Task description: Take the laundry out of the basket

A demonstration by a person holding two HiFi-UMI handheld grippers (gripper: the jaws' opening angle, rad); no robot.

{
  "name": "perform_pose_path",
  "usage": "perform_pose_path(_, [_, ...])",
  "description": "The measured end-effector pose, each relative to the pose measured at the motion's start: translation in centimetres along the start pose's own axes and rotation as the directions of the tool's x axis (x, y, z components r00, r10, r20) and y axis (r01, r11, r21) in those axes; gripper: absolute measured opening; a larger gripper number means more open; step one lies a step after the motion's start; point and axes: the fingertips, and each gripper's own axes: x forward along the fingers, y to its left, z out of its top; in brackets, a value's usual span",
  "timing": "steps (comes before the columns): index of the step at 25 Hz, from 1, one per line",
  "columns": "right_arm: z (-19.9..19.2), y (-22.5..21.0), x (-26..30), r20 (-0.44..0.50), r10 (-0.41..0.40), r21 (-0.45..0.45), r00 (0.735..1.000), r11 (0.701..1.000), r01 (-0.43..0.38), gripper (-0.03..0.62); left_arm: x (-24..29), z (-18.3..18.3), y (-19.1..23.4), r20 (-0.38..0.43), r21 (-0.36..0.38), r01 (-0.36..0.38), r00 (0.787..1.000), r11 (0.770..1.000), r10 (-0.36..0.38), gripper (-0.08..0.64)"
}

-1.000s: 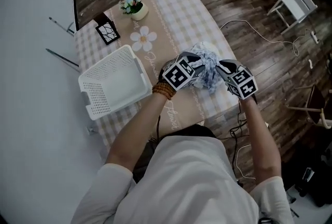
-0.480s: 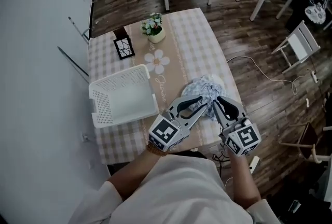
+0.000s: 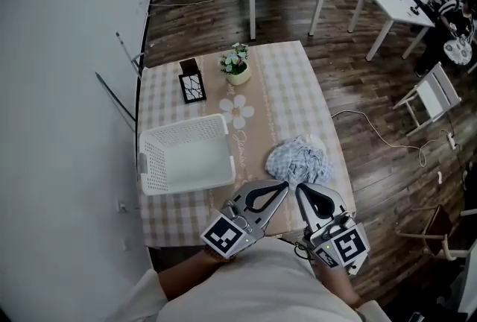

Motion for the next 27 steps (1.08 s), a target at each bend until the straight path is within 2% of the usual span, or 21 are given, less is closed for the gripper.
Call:
perform_pose_path(6, [1.5, 1.6, 0.3, 0.015, 0.006, -0.022, 1.000, 1.000, -0.006, 0.017, -1.3, 0.9, 0.2, 0.011, -0.016, -0.037, 0.999, 0.999, 0.038, 0.018])
perform_pose_path(14, [1.6, 2.1, 1.0, 0.018, 0.022, -0.028, 1.000, 0.999, -0.022, 0.017, -1.8, 1.1, 0.4, 0.021, -0.025, -0.057, 0.998, 0.998, 0.058, 0.018])
perform_pose_path(19, [1.4, 2.6, 1.1, 0.006, 0.027, -0.083, 1.000, 0.996, -0.027, 0.017, -2.0, 0.6, 0.6, 0.009, -0.037, -0.064, 0.998, 0.997, 0.064, 0.018])
perform_pose_path(27, [1.1, 2.0, 0.9, 0.016, 0.018, -0.051, 1.000, 0.999, -0.017, 0.018, -1.7, 0.4, 0.6, 0.013, -0.042, -0.061, 0.998, 0.997, 0.061, 0.018])
